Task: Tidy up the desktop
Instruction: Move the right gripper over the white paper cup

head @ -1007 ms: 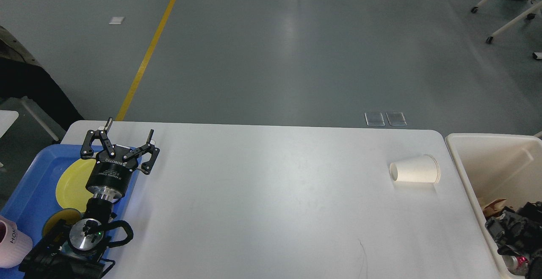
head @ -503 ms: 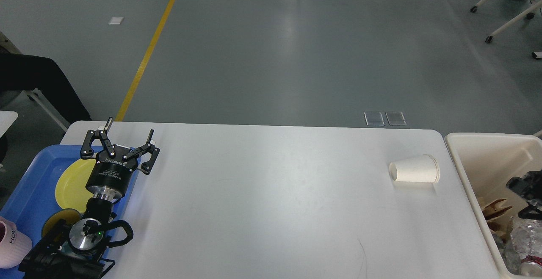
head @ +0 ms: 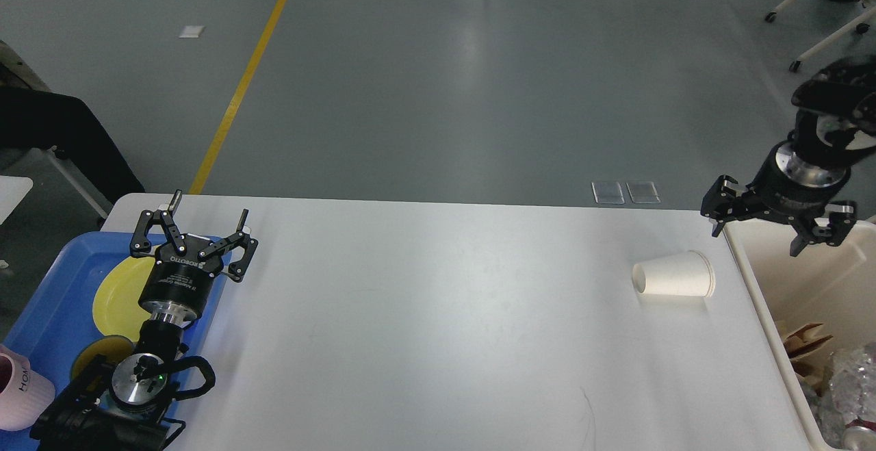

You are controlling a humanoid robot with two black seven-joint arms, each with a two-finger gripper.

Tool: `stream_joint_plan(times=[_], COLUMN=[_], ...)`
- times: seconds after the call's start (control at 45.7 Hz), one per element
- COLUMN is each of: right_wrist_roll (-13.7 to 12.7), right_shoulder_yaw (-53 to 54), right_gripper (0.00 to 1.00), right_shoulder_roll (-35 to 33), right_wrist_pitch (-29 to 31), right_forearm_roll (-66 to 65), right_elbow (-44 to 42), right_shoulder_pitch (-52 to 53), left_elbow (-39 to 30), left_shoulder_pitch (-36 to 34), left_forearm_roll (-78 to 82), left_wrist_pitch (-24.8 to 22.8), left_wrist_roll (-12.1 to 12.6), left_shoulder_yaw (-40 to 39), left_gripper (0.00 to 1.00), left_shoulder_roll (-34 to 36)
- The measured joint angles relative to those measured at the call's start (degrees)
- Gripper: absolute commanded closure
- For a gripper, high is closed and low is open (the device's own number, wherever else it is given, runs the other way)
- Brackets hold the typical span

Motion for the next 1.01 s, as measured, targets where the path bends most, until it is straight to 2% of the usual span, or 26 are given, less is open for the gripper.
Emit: stream_joint_plan(times=[0.328,0.394,0.547,0.635,0.744,0.788,0.854,1.007], right_wrist_roll=[0.05,0.14,0.98,4.54,12.83,14.47,15.60,15.93], right_shoulder_yaw=[-3.93,-4.07,-3.89,-4.47,-8.06,-8.81,-9.76,-11.30], right_gripper=[0.00,0.04,0.04,0.03,0.01,0.00,0.01,0.02], right_shoulder_roll=[0.34,1.31,3.96,4.94,6.28,6.35,6.26,5.17], right_wrist_pitch=[-0.63,-1.17,-2.57,-4.38,-6.45,-6.62,-7.02,-8.78], right_forearm_roll=[0.59,0.76,2.26,3.85,2.86,2.35,1.89,2.12], right_elbow=[27.80,32.85,41.00,42.52,42.92,42.94,42.84,41.50], right_shoulder_pitch=[25.94,30.65,38.82,39.95,39.96,39.96,39.96,38.09], left_elbow=[0.00,0.00,0.00,0.00,0.00,0.00,0.00,0.00], left_shoulder_pitch=[0.03,0.03,0.03,0.03,0.03,0.03,0.03,0.03], left_forearm_roll=[0.00,0.00,0.00,0.00,-0.02,-0.02,-0.02,-0.02], left_wrist_pitch=[0.00,0.00,0.00,0.00,0.01,0.02,0.03,0.03], left_wrist_roll=[0.00,0.00,0.00,0.00,0.00,0.00,0.00,0.00], left_shoulder_yaw=[0.00,0.00,0.00,0.00,0.00,0.00,0.00,0.00], left_gripper=[0.03,0.03,0.03,0.03,0.03,0.03,0.03,0.03], left_shoulder_roll=[0.00,0.00,0.00,0.00,0.00,0.00,0.00,0.00])
